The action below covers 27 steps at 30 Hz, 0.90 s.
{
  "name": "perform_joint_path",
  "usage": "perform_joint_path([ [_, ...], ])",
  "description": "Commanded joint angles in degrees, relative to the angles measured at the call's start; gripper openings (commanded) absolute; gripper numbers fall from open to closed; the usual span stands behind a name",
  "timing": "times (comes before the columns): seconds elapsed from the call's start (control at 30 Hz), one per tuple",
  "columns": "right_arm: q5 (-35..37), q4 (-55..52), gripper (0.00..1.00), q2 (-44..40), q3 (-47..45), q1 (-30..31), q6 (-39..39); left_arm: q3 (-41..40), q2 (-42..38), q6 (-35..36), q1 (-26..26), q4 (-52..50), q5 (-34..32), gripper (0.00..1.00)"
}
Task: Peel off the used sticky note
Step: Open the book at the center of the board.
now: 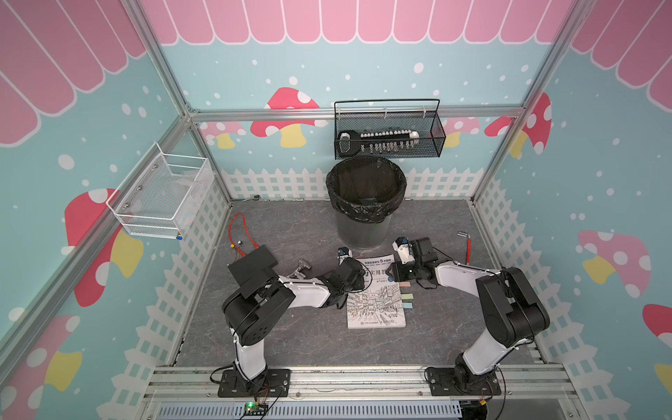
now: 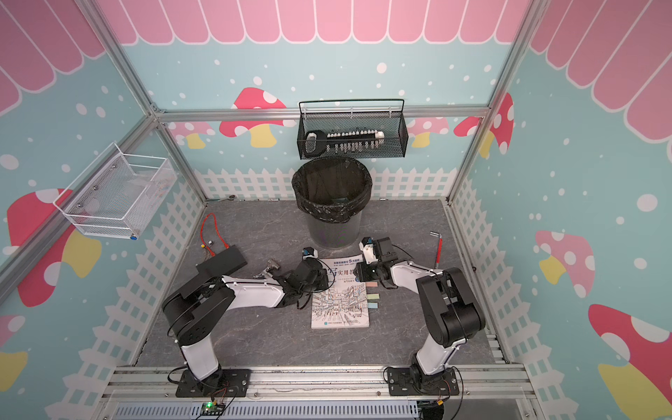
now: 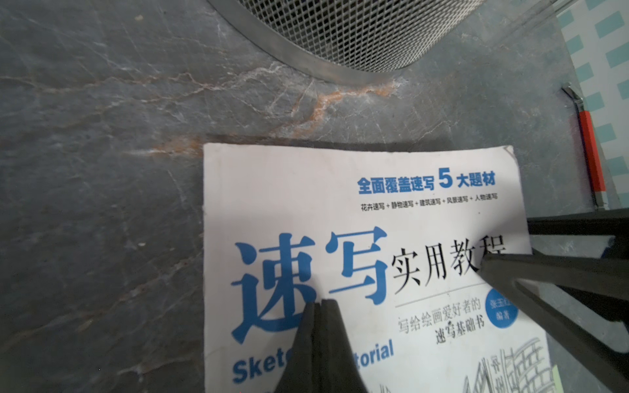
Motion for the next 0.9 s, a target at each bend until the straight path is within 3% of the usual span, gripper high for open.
perform_joint_path([
  [0.0, -2.6, 0.5, 0.49, 0.6, 0.9, 1.0, -0.2, -3.6, 4.6, 0.6, 0.9, -13.4, 0.2, 0.0],
  [0.43, -2.5, -1.9, 0.49, -3.9, 1.4, 2.2, -0.6, -3.4, 5.2, 0.4, 0.9, -13.4, 0.5, 0.0],
  [0.87, -5.2, -1.0, 0.49, -1.5, 1.2, 4.1, -0.8, -3.3, 5.3, 0.3, 0.9, -13.4, 0.6, 0.0],
])
